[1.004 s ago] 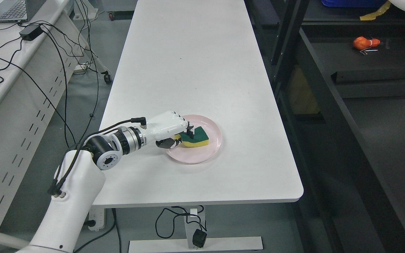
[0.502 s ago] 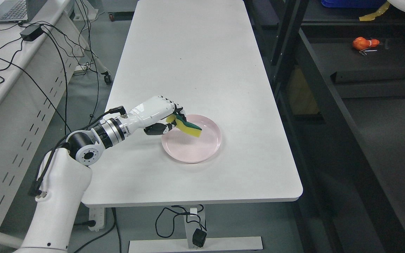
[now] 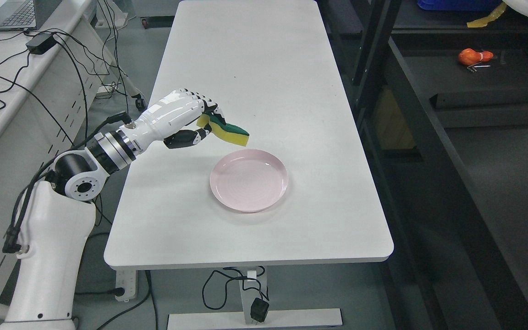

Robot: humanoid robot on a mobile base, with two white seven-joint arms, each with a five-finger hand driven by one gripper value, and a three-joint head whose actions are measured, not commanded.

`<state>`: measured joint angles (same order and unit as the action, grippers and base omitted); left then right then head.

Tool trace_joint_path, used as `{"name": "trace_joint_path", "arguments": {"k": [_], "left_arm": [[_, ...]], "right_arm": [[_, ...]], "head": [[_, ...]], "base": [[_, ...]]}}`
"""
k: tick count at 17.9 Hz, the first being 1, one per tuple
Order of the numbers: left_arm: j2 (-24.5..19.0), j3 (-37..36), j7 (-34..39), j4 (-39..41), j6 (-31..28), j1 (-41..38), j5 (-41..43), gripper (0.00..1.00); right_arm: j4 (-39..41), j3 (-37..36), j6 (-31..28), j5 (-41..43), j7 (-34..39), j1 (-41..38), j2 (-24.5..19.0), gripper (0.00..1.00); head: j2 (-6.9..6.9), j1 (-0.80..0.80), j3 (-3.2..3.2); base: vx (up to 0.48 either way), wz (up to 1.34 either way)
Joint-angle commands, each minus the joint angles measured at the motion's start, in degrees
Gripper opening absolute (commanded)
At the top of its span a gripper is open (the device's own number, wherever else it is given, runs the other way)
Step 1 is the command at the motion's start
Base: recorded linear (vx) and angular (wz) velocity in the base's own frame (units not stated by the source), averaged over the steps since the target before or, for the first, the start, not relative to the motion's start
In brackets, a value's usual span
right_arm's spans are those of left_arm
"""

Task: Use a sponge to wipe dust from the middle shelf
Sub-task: 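Lift the sponge off the plate with the left hand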

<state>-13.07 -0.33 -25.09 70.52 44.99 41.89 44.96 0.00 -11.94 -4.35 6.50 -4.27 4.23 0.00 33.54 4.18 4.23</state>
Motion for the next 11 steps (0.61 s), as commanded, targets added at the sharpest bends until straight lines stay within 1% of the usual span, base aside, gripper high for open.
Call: {"name": "trace_joint_path", "arguments": {"k": [1, 6, 11], "left_arm": [[-1.8, 3.0, -0.6, 5.9, 0.0, -0.7, -0.8, 0.00], [-1.7, 3.1, -0.7, 5.9, 0.0, -1.2, -0.8, 0.00], [-1.4, 2.9, -0.7, 5.9, 0.0, -1.2, -1.3, 0.00]], "right_arm": [[1.0, 0.0, 0.0, 0.0, 0.0, 0.0, 1.0, 1.00], [1.0, 0.0, 0.0, 0.0, 0.0, 0.0, 1.0, 1.00], [1.0, 0.0, 0.0, 0.0, 0.0, 0.0, 1.0, 1.00]], "head": [[0.00, 0.00, 0.00], [0.00, 0.00, 0.00], [0.00, 0.00, 0.00]], "base": [[0.000, 0.00], [-0.065, -0.12], [-0.151, -0.26]]}}
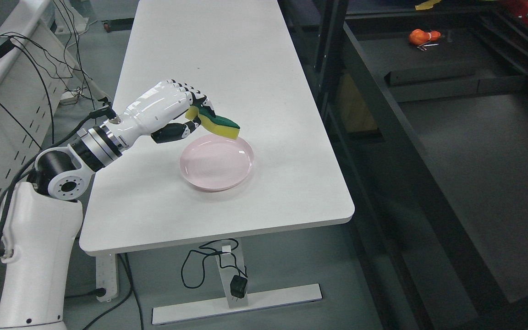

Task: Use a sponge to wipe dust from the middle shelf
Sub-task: 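Carry the sponge in the left hand toward the dark metal shelf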

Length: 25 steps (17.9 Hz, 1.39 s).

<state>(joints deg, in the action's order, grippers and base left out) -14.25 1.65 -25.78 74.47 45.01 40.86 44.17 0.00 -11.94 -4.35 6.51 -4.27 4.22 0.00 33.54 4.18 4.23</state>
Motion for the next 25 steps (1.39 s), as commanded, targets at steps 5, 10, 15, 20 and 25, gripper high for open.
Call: {"name": "trace_joint_path", "arguments": {"k": [5, 10, 15, 20, 25], "left_arm": [[0.0, 0.2, -0.1, 1.9, 0.0, -0.4, -1.0, 0.00], [1.8, -0.3, -0.8, 1.7, 0.0, -1.0, -1.1, 0.00], [7.0, -2.5, -3.4, 1.9, 0.0, -0.8, -1.5, 0.00], [11.4, -4.9, -4.9, 1.7, 0.0, -0.4, -1.7, 0.00], [13.2, -5.3, -5.0, 1.5, 0.0, -0.4, -1.8, 0.00]], "right_arm": [[1.0, 0.0, 0.0, 0.0, 0.0, 0.0, 1.0, 1.00], [1.0, 0.0, 0.0, 0.0, 0.0, 0.0, 1.0, 1.00], [1.0, 0.0, 0.0, 0.0, 0.0, 0.0, 1.0, 1.00], [1.0, 0.1, 0.0, 0.0, 0.0, 0.0, 1.0, 1.00], [1.0, 0.0, 0.0, 0.0, 0.0, 0.0, 1.0, 1.00]], "head": [[0.00, 0.00, 0.00], [0.00, 0.00, 0.00], [0.00, 0.00, 0.00], [0.00, 0.00, 0.00], [0.00, 0.00, 0.00]], "base": [[-0.211, -0.31], [-0.218, -0.34], [-0.212, -0.30], [-0.237, -0.24], [-0.245, -0.28]]}}
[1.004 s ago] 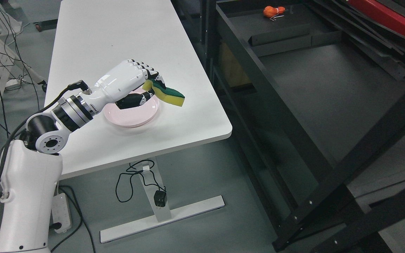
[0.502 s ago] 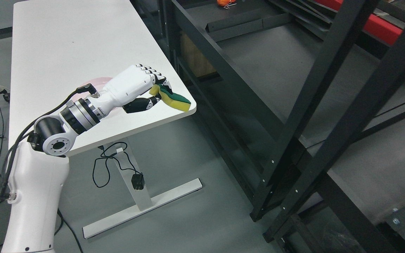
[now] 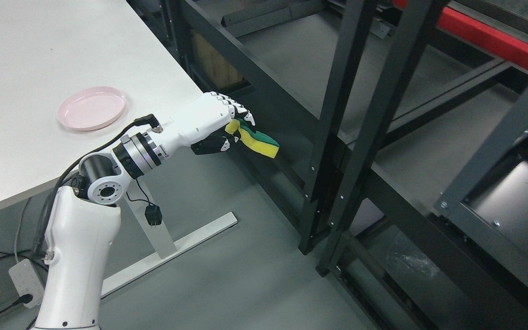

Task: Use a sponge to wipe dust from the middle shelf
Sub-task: 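Carry the sponge in the left hand toward the dark metal shelf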

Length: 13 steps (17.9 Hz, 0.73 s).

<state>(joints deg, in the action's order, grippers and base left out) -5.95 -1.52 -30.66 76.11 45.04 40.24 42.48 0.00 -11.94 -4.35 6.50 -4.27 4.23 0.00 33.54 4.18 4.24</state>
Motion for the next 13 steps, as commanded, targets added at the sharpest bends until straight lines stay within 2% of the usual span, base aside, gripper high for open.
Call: {"name": "trace_joint_path", "arguments": {"k": [1, 7, 13], "left_arm": [[4.9, -2.2, -0.1, -0.2, 0.0, 0.5, -0.2, 0.00], [4.9, -9.7, -0.1, -1.5, 0.0, 2.1, -0.2, 0.01], [4.9, -17.4, 0.8, -6.3, 0.0, 9.4, -3.1, 0.01]], "right_arm": [[1.0, 0.0, 0.0, 0.0, 0.0, 0.0, 1.0, 1.00], [1.0, 0.0, 0.0, 0.0, 0.0, 0.0, 1.0, 1.00], [1.0, 0.0, 0.0, 0.0, 0.0, 0.0, 1.0, 1.00]], "head": [[0.00, 0.00, 0.00], [0.00, 0.00, 0.00], [0.00, 0.00, 0.00]], "base": [[-0.236, -0.35], [-0.183, -0.57], [-0.117, -0.72]]}}
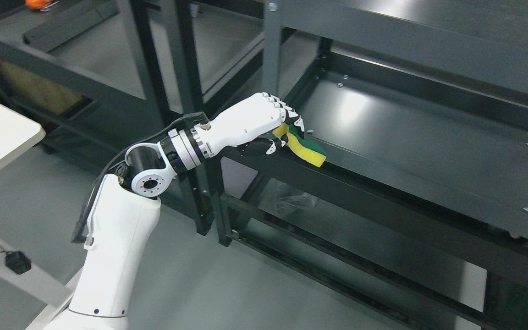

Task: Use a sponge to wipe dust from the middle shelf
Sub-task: 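Carry the sponge in the left hand toward the dark metal shelf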

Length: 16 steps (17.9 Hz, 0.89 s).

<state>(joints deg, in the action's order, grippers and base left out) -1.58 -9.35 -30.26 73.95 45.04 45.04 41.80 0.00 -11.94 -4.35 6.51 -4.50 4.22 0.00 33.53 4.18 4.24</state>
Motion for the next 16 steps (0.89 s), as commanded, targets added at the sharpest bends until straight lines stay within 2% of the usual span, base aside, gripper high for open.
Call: {"name": "trace_joint_path", "arguments": {"k": [1, 7, 12, 16], "left_arm": [[0.6, -11.2, 0.5, -4.2, 0.0, 5.1, -4.9, 0.01], [0.6, -19.6, 3.6, -4.0, 0.0, 9.4, -17.4, 0.01], [0.6, -17.8, 6.1, -3.3, 0.0, 14.9, -21.6, 0.01], [0.6, -11.3, 5.8, -1.5, 0.0, 16.8, -21.6, 0.01]], "right_arm": [[1.0, 0.0, 0.0, 0.0, 0.3, 0.0, 1.0, 1.00], [1.0, 0.0, 0.0, 0.0, 0.3, 0.0, 1.0, 1.00], [1.0, 0.0, 0.0, 0.0, 0.3, 0.0, 1.0, 1.00], [1.0, 0.0, 0.0, 0.0, 0.3, 0.0, 1.0, 1.00]], "head": [[0.00, 0.00, 0.00], [-0.01, 0.00, 0.00], [-0.03, 0.00, 0.00], [-0.03, 0.00, 0.00]], "base": [[-0.083, -0.78], [-0.057, -0.78], [-0.009, -0.55], [0.009, -0.12]]}}
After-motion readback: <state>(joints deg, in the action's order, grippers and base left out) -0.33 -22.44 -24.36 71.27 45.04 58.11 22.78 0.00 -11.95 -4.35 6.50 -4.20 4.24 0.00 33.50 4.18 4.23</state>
